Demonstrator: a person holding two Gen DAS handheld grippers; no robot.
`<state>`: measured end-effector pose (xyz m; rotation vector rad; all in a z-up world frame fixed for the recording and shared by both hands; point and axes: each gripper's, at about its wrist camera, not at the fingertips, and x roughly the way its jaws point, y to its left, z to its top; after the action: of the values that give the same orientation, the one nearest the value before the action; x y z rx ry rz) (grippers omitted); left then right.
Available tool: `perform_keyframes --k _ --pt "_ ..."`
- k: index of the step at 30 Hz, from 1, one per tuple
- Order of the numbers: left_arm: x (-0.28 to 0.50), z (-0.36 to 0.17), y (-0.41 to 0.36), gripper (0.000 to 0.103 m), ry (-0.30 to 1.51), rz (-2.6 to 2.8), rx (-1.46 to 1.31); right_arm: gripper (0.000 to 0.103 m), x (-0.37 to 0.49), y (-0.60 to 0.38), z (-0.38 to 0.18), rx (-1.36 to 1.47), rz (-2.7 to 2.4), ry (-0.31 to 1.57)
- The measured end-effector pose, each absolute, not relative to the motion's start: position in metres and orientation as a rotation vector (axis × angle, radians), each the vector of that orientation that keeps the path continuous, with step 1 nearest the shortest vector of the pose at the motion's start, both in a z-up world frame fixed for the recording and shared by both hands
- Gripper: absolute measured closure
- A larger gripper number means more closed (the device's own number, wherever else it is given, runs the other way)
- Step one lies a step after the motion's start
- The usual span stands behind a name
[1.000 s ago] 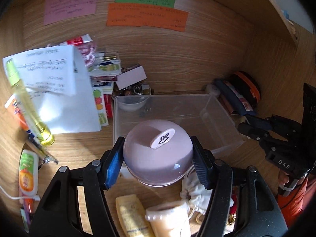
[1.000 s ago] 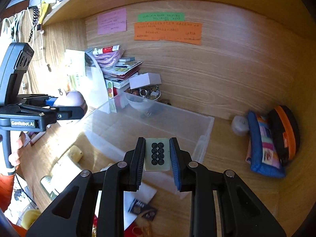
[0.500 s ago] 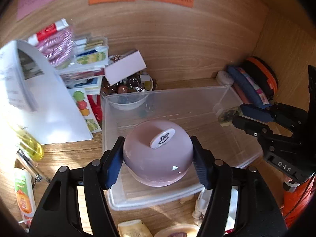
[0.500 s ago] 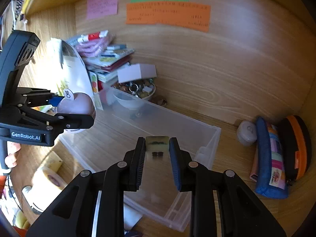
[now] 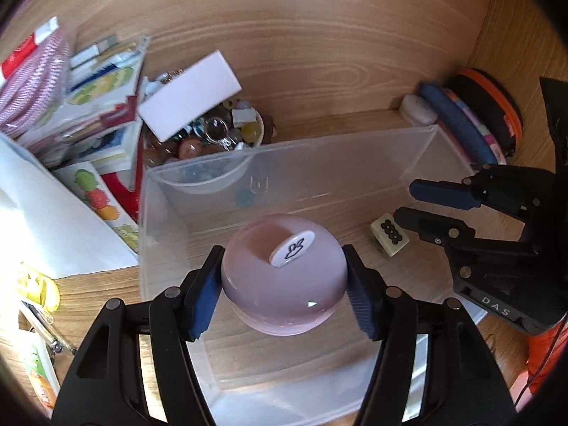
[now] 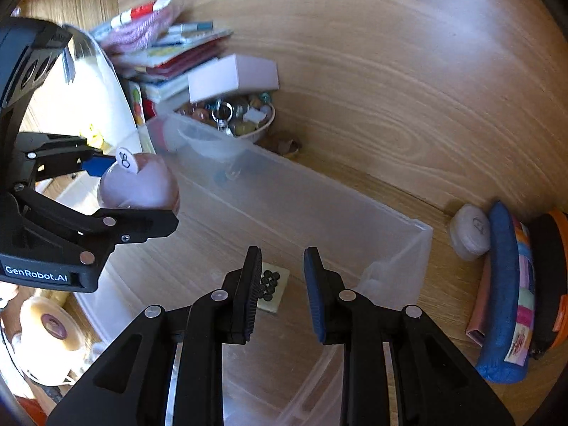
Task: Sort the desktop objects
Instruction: 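Lower the pink dome into the clear bin and open the left tool, then move left tool to yellow lotion bottle while right tool moves to blue Max box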
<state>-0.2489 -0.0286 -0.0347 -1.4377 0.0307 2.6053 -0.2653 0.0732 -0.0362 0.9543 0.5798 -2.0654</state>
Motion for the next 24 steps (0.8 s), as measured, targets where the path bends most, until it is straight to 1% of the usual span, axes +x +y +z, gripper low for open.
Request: perform_keyframes --k 4,6,12,14,16,18,21,24 --pt "-0.251 -0.041 -0.024 0.041 0.078 2.607 -1.468 0.081 -0.265 0.072 -0.038 0.963 -2.047 0.604" --pt "-0.252 -0.04 -0.024 0.044 0.096 2.6 -1.469 0.081 -0.263 0.072 -0.037 0.959 -2.052 0.608" --pt "-0.253 -0.04 -0.025 0.044 0.097 2.61 -1.486 0.08 -0.258 0.074 -0.035 0.946 -2.066 0.621" --pt "-0.249 -0.038 -0.028 0.044 0.098 2.629 -1.481 0.072 -0.255 0.075 -0.033 0.934 -2.082 0.631" --pt "-0.245 -0.033 -0.029 0.044 0.095 2.641 -1.469 0.053 -0.252 0.077 -0.031 0.915 -2.106 0.637" --pt "-0.243 -0.028 -0.028 0.043 0.089 2.65 -1.455 0.043 -0.249 0.081 -0.026 0.883 -2.138 0.635" --pt "-0.236 -0.02 -0.026 0.04 0.1 2.675 -1.428 0.04 -0.242 0.087 -0.018 0.859 -2.155 0.63" --pt "-0.227 -0.011 -0.024 0.03 0.11 2.697 -1.398 0.034 -0.234 0.094 -0.011 0.835 -2.177 0.638"
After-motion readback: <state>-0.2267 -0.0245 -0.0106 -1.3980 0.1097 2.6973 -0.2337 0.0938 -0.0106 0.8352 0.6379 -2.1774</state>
